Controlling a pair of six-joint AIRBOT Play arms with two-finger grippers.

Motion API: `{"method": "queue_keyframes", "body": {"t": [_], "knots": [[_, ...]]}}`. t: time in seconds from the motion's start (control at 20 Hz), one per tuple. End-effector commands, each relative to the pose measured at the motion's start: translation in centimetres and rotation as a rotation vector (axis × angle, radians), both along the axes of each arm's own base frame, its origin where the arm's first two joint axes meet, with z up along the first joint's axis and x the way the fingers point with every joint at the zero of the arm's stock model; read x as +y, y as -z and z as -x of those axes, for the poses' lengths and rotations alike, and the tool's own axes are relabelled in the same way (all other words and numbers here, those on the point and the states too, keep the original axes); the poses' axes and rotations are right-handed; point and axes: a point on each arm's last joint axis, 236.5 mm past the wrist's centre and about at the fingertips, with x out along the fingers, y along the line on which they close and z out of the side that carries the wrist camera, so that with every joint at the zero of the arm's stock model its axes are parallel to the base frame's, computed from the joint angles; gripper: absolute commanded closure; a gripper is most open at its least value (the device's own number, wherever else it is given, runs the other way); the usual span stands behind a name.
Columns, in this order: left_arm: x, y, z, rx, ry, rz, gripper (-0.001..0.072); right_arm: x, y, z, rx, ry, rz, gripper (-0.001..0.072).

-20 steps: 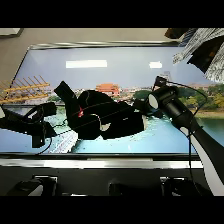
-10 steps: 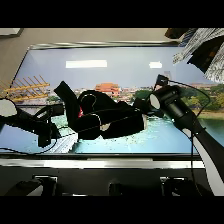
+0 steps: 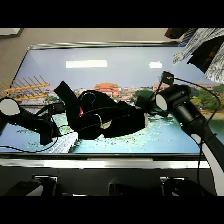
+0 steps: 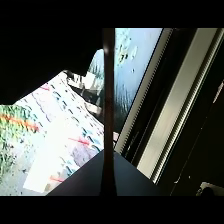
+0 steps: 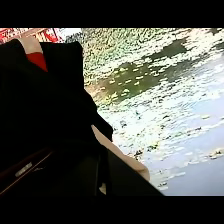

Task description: Fold the clothes and pants, and hang the long-sleeved shirts on hangers.

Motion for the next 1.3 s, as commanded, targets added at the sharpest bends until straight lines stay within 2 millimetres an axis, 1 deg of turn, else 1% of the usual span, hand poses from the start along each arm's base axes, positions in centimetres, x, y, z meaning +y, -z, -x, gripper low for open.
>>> {"method": "queue_keyframes", "body": {"t": [0.0,0.1,0.2,0.25,0.35,0.45,0.55,0.7,0.8,0.95,1.05,1.15,1.25], "knots": [[0.2,0.2,-0.1,0.002,-0.012,-0.009,0.0683,0.1,-0.7,0.5,-0.007,-0.037,0.008,0.0682],[0.2,0.2,-0.2,0.001,-0.012,-0.011,0.0682,1.2,-1.4,0.6,-0.042,-0.089,0.011,0.0682],[0.2,0.2,-0.2,0.003,-0.011,-0.009,0.0682,2.9,-2.3,0.3,-0.098,-0.154,0.003,0.0682],[-0.1,0.1,-0.1,0.005,-0.01,0.003,0.0682,3.2,-2.5,0.1,-0.116,-0.168,0.003,0.0682],[-0.7,-0.1,0.0,0.008,-0.008,0.027,0.0682,2.3,-3.0,-0.7,-0.138,-0.151,0.016,0.0682],[-1.2,-0.3,0.0,0.008,0.0,0.043,0.0682,1.1,-4.2,-1.9,-0.177,-0.13,0.025,0.0682],[-1.9,-0.6,0.3,0.019,0.006,0.075,0.0682,0.1,-5.2,-3.1,-0.212,-0.158,0.049,0.0682],[-2.1,-0.7,0.9,0.033,0.024,0.074,0.0682,-1.6,-4.3,-3.4,-0.179,-0.217,0.123,0.0682],[-2.3,-0.9,1.2,0.042,0.027,0.085,0.0682,-1.9,-4.5,-3.8,-0.195,-0.274,0.171,0.0682],[-2.5,-1.3,1.2,0.041,0.032,0.095,0.0682,-1.7,-4.7,-4.1,-0.211,-0.317,0.189,0.0682],[-2.5,-1.5,0.8,0.029,0.03,0.096,0.0682,-0.4,-5.5,-3.8,-0.24,-0.344,0.151,0.0682],[-2.6,-1.4,0.4,0.027,0.027,0.096,0.0682,1.2,-7.2,-3.1,-0.29,-0.379,0.127,0.0682],[-2.8,-1.2,-0.1,0.021,0.027,0.093,0.0682,2.9,-8.9,-1.9,-0.302,-0.422,0.117,0.0682]]}}
